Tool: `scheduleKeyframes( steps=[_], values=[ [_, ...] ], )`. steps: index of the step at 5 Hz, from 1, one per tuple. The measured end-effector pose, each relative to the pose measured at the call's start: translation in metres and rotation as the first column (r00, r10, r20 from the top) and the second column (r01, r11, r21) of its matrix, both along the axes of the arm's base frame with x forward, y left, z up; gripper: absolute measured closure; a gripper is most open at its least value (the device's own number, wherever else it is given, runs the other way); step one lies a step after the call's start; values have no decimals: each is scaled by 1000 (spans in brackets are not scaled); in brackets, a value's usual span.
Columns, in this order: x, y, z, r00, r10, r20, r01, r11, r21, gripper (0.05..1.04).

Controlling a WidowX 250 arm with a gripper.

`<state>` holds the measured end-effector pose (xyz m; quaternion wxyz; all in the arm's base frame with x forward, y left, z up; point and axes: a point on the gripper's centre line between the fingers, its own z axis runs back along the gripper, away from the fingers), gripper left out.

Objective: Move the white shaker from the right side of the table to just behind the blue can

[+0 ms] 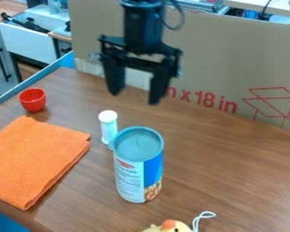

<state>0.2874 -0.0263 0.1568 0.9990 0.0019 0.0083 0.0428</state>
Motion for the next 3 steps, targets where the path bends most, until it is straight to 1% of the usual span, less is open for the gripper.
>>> scheduleKeyframes(
  steps=[1,2,3],
  values=[
    [-15,-13,-10,998,-57,-17,57,998,1,83],
    [-29,-25,-2,992,-126,-11,126,992,2,83],
    [-41,-47,4,982,-189,9,189,982,1,83]
  ],
)
